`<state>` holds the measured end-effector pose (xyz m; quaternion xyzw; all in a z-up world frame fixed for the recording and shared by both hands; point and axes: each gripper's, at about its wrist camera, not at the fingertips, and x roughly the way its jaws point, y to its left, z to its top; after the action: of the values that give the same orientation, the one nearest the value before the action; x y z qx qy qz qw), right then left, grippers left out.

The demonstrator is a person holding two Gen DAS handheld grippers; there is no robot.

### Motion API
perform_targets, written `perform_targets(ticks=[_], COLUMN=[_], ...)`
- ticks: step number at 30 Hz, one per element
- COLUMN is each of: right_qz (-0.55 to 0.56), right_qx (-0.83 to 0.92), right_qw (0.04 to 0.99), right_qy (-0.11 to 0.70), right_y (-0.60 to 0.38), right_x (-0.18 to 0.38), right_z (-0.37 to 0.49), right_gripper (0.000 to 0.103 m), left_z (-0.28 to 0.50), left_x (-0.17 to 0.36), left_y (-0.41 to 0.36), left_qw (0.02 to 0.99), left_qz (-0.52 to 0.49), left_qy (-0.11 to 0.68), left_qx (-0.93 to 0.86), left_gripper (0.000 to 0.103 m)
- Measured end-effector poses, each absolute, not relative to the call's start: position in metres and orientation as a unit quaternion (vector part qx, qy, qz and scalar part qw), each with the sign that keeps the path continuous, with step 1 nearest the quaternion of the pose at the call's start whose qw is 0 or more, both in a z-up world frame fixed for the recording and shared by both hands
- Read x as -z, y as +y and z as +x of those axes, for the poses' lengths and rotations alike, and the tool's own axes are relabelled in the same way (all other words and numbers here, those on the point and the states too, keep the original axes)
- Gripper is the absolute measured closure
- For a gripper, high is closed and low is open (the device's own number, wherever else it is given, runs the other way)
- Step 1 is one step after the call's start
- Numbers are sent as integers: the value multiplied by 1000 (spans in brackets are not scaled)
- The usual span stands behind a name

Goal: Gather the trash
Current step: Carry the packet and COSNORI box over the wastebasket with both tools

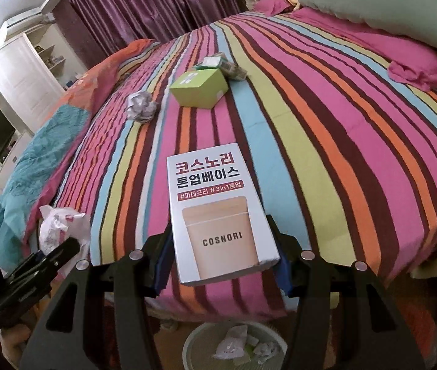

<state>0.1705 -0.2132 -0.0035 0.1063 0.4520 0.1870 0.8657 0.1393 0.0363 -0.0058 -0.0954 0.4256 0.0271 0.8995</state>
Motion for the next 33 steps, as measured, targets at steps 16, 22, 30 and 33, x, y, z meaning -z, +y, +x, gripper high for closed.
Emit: perform_targets(ticks=[16,22,30,33], right_qz=[140,118,119,130], right_qx=[-210,-211,-203,-195], right_qw=[824,809,765,737], right_qy=[507,536,599,634], right_y=[-205,-200,-200,-201], right_x=[37,52,86,107], right_z=[101,79,63,64], right_gripper=[52,52,52,52], left_z=[67,45,40,40], left_x=[41,71,97,110], left_y=[6,-5,-22,-24], left_qw=[882,863,836,822], left_qz=[-83,-85,-74,-81], left_qy=[464,496,541,561], left_qx=[11,33,58,65], left_gripper=[43,43,43,43])
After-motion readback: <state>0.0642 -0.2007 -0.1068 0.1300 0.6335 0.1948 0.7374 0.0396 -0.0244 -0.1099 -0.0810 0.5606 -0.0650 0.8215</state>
